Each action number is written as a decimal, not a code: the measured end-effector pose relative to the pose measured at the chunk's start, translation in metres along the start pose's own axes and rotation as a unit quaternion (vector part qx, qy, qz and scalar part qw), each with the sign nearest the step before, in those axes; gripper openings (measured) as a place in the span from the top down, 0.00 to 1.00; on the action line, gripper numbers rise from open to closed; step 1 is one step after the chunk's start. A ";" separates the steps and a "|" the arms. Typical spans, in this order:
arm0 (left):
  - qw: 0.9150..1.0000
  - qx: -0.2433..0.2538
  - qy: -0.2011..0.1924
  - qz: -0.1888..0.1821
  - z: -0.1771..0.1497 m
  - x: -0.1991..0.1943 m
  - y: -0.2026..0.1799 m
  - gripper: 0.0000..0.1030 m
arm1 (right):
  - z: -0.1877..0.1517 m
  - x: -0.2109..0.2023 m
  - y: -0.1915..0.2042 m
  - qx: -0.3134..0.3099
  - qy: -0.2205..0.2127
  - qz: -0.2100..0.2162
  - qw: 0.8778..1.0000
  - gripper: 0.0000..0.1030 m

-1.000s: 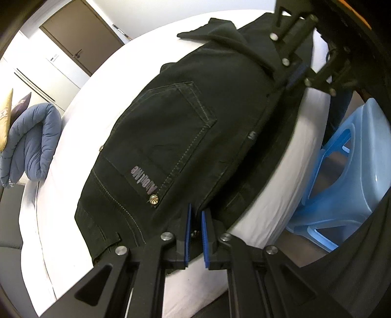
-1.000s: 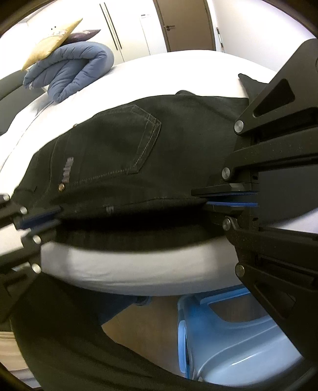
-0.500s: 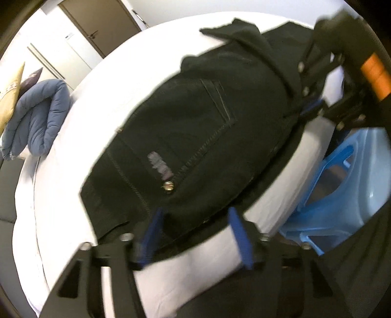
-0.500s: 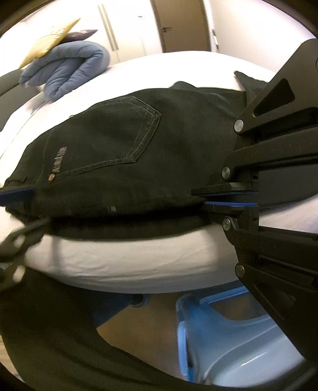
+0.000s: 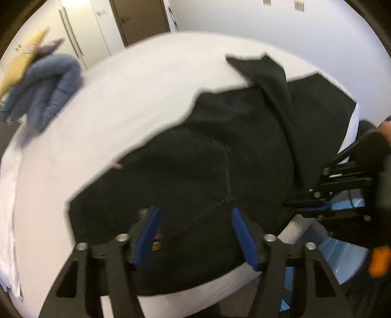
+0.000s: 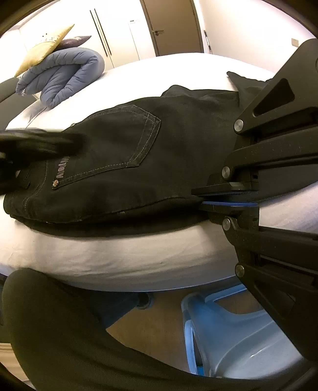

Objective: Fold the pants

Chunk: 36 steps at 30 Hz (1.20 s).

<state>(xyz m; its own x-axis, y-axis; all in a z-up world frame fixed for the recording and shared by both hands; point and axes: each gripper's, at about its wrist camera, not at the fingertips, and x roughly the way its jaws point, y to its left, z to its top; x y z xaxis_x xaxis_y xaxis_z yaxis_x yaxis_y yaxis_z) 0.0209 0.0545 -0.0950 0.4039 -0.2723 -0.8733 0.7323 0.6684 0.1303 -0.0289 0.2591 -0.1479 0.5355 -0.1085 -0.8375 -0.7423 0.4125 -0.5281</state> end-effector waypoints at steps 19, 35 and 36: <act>0.997 -0.075 0.008 -0.007 0.026 0.019 -0.014 0.52 | -0.104 -0.052 -0.171 0.452 -0.093 0.174 0.870 0.47; 0.994 -0.095 0.053 -0.022 0.017 0.058 -0.022 0.52 | -0.216 0.148 -0.433 0.690 0.160 0.076 0.702 0.47; 0.994 -0.097 0.051 -0.024 0.013 0.057 -0.018 0.52 | -0.214 0.152 -0.435 0.690 0.163 0.076 0.701 0.47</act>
<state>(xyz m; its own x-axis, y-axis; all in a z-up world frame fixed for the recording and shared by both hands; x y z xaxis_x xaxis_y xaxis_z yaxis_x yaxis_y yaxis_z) 0.0376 0.0177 -0.1406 0.3057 -0.2423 -0.9208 0.6266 0.7793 0.0030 0.2890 -0.1306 -0.0755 0.2053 -0.0766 -0.9757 0.4362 0.8996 0.0211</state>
